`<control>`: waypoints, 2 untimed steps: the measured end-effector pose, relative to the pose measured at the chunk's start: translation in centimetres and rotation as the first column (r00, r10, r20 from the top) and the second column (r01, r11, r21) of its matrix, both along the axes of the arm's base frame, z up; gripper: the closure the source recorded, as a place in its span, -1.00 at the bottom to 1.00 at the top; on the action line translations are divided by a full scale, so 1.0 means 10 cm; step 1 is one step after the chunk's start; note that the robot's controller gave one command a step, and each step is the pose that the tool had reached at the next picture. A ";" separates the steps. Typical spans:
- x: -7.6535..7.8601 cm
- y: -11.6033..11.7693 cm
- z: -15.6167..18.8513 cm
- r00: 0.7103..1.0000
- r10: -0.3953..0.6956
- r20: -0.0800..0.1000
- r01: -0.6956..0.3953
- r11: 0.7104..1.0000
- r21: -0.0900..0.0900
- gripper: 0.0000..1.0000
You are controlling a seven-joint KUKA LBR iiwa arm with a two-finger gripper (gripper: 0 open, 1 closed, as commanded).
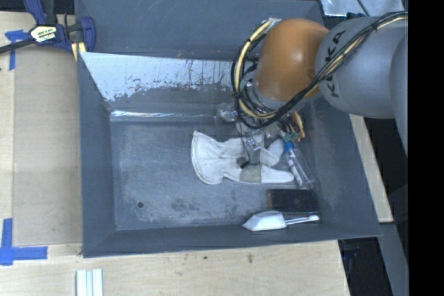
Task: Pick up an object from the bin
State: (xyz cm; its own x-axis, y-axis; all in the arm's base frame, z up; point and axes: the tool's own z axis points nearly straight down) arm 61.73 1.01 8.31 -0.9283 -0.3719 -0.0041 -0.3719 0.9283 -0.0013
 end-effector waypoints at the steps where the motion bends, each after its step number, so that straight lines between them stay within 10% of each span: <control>1: 0.01 -0.05 -0.28 1.000 -0.004 0.000 0.004 1.000 0.002 -1.00; 2: -0.04 -0.08 -0.17 0.981 0.195 0.002 -0.195 0.981 0.000 -1.00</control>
Offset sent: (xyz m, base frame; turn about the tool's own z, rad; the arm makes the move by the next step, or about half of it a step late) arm -0.0086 -0.0100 -0.0131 -0.2453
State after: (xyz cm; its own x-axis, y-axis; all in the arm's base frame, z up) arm 61.30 0.20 6.64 -0.8377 -0.5462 -0.0057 -0.5462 0.8377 -0.0024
